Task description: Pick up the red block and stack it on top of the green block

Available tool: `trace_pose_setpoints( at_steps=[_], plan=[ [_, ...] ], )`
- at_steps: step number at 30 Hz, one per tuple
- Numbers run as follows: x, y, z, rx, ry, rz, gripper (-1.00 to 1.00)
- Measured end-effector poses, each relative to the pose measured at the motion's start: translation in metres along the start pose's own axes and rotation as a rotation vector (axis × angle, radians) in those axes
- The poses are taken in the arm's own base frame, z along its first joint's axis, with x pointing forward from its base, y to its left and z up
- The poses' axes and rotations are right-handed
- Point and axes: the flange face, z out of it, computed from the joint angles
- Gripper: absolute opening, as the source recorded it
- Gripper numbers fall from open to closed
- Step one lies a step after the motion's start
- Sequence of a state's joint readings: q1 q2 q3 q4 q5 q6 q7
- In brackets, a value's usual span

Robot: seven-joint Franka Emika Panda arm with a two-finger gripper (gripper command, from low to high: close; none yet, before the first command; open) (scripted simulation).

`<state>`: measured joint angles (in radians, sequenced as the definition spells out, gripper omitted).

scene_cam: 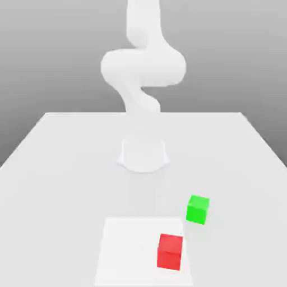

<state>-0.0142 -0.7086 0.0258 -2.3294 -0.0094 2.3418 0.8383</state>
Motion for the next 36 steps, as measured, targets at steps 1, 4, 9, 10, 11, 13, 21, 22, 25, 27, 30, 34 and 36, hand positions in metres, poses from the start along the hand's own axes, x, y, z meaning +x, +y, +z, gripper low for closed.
trace_pose_setpoints(
  at_steps=[1, 4, 9, 10, 11, 13, 21, 22, 25, 27, 30, 34, 36],
  plan=[
    [-0.004, 0.000, 0.024, -0.029, -0.019, 0.007, 0.00],
    [-0.020, 0.004, 0.089, -0.109, -0.073, 0.026, 0.00],
    [-0.056, 0.026, 0.188, -0.235, -0.166, 0.058, 0.00],
    [-0.065, 0.032, 0.206, -0.259, -0.185, 0.065, 0.00],
    [-0.074, 0.039, 0.224, -0.284, -0.205, 0.071, 0.00],
    [-0.094, 0.054, 0.257, -0.331, -0.245, 0.085, 0.00],
    [-0.192, 0.129, 0.361, -0.512, -0.414, 0.141, 0.00],
    [-0.206, 0.139, 0.370, -0.534, -0.436, 0.150, 0.00],
    [-0.228, 0.160, 0.397, -0.554, -0.456, 0.161, 0.00],
    [-0.240, 0.172, 0.414, -0.556, -0.458, 0.162, 0.00],
    [-0.249, 0.181, 0.427, -0.557, -0.458, 0.161, -1.00],
    [-0.249, 0.181, 0.427, -0.556, -0.458, 0.161, -1.00],
    [-0.248, 0.181, 0.426, -0.557, -0.458, 0.162, -1.00]
  ],
)
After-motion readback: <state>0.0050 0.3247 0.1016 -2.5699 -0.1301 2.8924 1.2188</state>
